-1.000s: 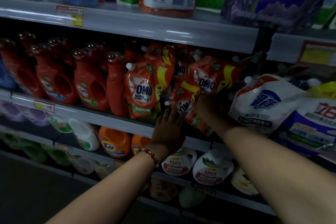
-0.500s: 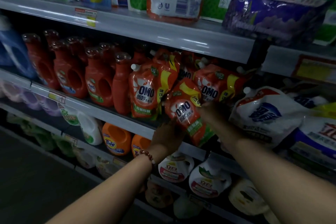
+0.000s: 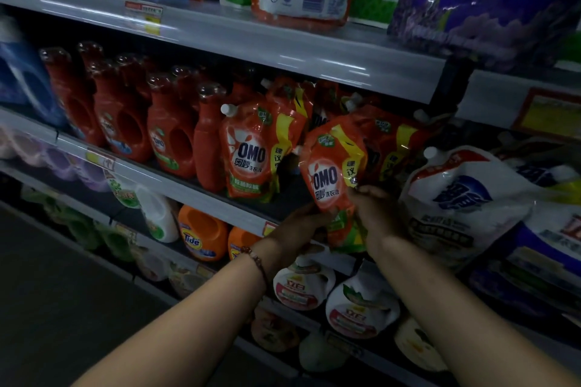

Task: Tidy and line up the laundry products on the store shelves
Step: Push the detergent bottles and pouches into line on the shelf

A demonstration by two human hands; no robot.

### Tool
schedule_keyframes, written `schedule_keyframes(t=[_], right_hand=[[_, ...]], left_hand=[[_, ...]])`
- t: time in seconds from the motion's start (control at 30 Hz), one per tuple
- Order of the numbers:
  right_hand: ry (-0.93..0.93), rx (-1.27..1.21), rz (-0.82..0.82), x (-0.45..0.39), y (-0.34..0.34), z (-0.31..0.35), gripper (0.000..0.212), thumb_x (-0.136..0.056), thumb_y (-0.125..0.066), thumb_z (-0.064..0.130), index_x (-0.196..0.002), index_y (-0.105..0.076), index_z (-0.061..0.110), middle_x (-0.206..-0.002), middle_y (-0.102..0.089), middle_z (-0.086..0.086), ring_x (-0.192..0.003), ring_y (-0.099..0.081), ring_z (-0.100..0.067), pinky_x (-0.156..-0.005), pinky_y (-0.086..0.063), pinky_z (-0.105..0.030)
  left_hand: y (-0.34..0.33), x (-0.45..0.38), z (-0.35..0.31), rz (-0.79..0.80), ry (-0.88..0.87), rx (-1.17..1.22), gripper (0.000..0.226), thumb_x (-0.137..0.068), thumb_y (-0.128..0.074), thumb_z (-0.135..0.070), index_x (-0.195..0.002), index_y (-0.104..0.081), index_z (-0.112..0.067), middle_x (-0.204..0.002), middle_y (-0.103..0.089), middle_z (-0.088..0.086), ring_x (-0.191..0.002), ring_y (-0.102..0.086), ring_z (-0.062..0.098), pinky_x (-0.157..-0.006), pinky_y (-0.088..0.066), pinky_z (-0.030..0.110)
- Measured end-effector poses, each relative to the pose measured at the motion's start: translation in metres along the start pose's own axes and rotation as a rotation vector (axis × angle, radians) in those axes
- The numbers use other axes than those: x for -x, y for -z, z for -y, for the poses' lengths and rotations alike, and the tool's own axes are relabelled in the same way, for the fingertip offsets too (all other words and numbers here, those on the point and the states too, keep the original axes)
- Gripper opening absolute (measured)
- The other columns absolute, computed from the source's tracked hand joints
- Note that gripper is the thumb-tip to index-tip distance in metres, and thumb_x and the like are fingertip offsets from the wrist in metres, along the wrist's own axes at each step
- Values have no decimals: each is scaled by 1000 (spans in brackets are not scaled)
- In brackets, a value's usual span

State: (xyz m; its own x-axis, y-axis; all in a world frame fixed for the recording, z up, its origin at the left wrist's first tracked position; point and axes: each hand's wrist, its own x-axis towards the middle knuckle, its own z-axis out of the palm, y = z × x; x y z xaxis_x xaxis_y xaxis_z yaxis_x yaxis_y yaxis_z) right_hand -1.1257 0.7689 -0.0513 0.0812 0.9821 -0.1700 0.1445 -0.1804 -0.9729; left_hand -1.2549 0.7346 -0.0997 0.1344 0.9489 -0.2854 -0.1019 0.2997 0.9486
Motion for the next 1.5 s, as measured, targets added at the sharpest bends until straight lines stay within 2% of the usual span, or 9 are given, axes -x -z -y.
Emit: schedule_keyframes(t=[0.13,0.4,0.53,0.77,0.97,1.1,1.2,1.33,1.5], right_hand=[[12,-33,-36,3,7,-4,20,-92,-65,27,-76,-54,23,-82,-57,0,-73,-51,-14,-68,-43,-29],[23,-119,-51,8,6,-6,9,-89,-67,27,-82,-63,23,-101,-68,-7,-100,-62,-27,-91,-52,-50],[-14,-200,-58,1,4,-11,4,-92,-65,22,-93,-65,18,-104,-69,-10,-96,-64,-27,-80,-55,-44],[-94,-83,-39,-41,9,-80,43,-59,-62,61,-94,-68,38,-107,-70,-2,-100,-65,-28,-91,-53,-53],[-41,71,-23,5,6,-32,29,-90,-65,28,-118,-63,24,-106,-64,2,-103,-60,-24,-96,-49,-48],[31,93,149,20,13,-28,35,-90,-63,20,-122,-60,34,-107,-67,12,-103,-62,-18,-92,-50,-42],[64,179,286,26,19,-22,60,-91,-63,16,-142,-40,36,-123,-53,14,-112,-50,-8,-90,-43,-28],[120,560,347,28,24,-15,87,-89,-66,33,-155,-9,33,-159,-19,6,-145,-23,-19,-114,-30,-42],[239,920,433,41,22,5,85,-95,-53,45,-155,7,36,-161,19,14,-149,16,-10,-123,-6,-38]], left_hand=[[-1,-5,-5,55,-61,107,25,-100,-57,-23,-123,-59,-33,-110,-73,-5,-93,-71,13,-70,-57,26],[-1,-15,-8,-38,-267,52,41,-96,-61,-9,-136,-54,-18,-124,-68,6,-105,-69,22,-75,-59,31],[-1,-24,-4,-29,-376,-5,39,-95,-60,-1,-127,-59,-24,-116,-71,-1,-104,-69,14,-81,-57,29],[-2,-32,17,-61,-547,-159,65,-92,-62,6,-144,-42,-25,-138,-57,12,-127,-56,33,-102,-48,55],[-3,-39,21,-35,-515,-235,75,-91,-71,-21,-154,-29,-23,-151,-45,9,-139,-43,32,-109,-38,60],[2,-30,26,-291,-415,-629,80,-92,-63,-31,-157,-17,-34,-159,-33,-1,-145,-35,25,-112,-41,47],[4,-8,17,-304,-333,-907,83,-96,-59,-37,-158,-3,-38,-166,-9,-3,-153,-10,28,-114,-36,54],[10,29,-4,-429,-250,-1133,79,-97,-49,-50,-157,0,-37,-167,0,1,-153,-7,28,-119,-27,51],[31,74,-32,-489,-191,-1377,74,-98,-43,-53,-158,-2,-36,-167,0,-1,-153,-3,29,-122,-17,46]])
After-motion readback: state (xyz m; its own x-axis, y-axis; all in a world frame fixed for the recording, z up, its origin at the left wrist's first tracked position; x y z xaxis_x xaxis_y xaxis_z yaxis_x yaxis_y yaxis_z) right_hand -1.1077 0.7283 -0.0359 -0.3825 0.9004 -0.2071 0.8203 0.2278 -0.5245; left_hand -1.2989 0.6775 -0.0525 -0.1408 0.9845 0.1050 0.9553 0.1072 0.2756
